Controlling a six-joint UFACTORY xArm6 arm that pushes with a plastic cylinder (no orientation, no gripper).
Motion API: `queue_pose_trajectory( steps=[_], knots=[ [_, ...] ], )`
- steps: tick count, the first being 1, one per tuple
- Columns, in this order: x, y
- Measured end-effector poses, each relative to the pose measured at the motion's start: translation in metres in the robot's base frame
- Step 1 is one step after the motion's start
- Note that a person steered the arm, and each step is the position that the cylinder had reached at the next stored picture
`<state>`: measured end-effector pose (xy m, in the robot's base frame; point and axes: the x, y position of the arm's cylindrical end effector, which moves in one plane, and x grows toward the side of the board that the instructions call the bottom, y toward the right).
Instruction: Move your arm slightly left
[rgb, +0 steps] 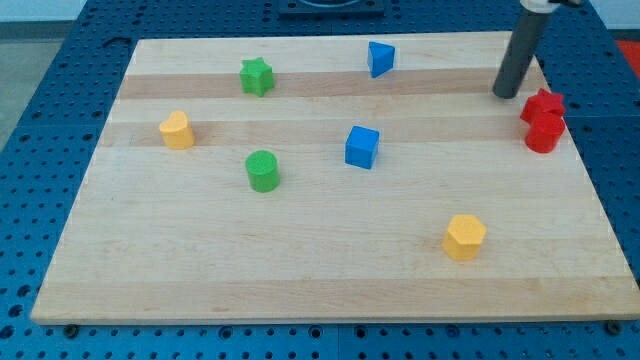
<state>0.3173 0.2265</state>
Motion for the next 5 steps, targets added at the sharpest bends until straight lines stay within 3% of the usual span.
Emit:
queue_pose_trajectory(
  steps=[5],
  knots=[
    [0.0, -0.044]
  ],
)
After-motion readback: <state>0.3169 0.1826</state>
